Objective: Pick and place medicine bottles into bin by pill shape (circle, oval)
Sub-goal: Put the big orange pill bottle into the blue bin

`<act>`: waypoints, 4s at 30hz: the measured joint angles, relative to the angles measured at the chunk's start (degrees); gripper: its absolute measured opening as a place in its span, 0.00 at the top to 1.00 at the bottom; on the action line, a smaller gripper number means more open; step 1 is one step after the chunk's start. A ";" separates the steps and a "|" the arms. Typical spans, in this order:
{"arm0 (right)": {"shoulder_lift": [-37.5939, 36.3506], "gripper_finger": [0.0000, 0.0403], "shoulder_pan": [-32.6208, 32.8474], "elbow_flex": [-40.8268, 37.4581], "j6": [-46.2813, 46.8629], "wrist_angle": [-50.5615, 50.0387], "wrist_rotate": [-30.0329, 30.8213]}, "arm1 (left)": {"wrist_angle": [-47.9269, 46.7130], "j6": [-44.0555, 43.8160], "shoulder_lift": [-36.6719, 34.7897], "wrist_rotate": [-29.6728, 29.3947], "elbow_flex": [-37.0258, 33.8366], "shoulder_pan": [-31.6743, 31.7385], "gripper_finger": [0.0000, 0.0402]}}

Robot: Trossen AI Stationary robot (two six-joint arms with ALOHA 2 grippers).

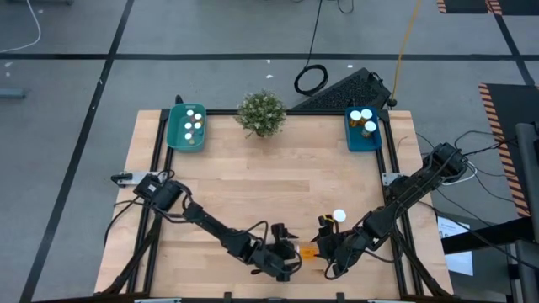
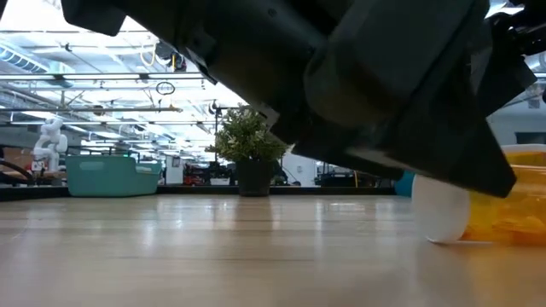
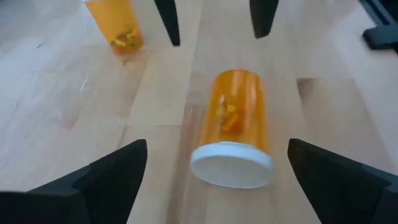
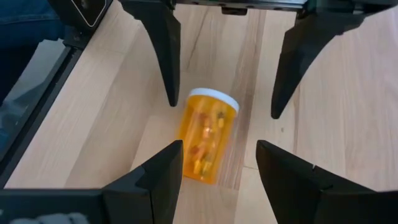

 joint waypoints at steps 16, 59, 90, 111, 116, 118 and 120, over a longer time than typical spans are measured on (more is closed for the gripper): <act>0.00 0.51 -0.02 0.00 -0.82 -0.11 0.04 | 1.09 2.55 0.94 5.60 0.04 0.54 0.19; 1.90 0.51 3.76 -0.02 9.24 6.48 5.84 | 1.90 7.02 0.94 4.61 0.04 0.66 0.40; 6.24 0.43 3.45 -0.02 15.12 8.79 6.07 | 2.25 7.20 0.90 4.76 0.04 0.66 0.49; 7.61 0.30 -1.22 0.04 16.17 10.31 7.29 | -6.43 15.36 -7.85 1.22 0.00 0.67 0.48; 7.61 0.40 -1.46 0.04 14.26 11.28 7.34 | -6.85 16.14 -8.19 0.87 0.00 0.76 0.48; 7.61 0.44 -1.54 0.04 13.88 11.41 7.38 | -7.78 16.14 -8.19 0.27 0.00 0.76 0.48; 7.61 0.49 -1.55 0.04 13.81 11.39 7.48 | -8.82 16.12 -8.19 -0.14 0.00 0.76 0.48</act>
